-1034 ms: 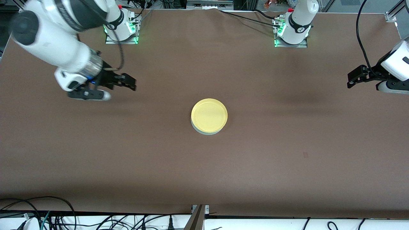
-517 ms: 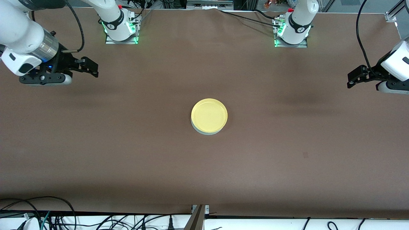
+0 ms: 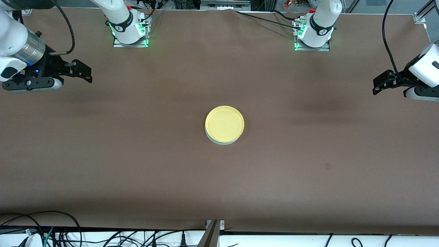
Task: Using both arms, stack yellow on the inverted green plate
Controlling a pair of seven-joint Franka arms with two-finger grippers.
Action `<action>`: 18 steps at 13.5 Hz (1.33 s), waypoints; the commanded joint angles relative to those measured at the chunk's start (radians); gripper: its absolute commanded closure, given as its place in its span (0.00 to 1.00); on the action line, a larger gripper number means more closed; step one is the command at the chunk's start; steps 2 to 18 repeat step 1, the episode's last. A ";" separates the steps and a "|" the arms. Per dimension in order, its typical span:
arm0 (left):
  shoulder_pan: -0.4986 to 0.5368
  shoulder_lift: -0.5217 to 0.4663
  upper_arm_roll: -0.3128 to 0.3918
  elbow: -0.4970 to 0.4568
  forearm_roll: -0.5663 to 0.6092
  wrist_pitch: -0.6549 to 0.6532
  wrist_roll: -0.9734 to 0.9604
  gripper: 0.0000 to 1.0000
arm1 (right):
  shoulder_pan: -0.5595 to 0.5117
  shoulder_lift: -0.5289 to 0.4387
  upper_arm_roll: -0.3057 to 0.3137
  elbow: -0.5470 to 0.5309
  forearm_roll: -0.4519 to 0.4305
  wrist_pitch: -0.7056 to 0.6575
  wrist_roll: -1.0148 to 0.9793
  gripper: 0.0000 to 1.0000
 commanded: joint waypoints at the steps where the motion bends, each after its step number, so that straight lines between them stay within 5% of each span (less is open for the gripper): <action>1: 0.006 0.007 -0.005 0.023 0.017 -0.013 0.020 0.00 | -0.020 0.004 0.019 0.034 -0.020 -0.014 -0.005 0.00; 18: 0.006 0.007 -0.005 0.023 0.017 -0.013 0.020 0.00 | -0.020 0.004 0.019 0.034 -0.020 -0.014 -0.005 0.00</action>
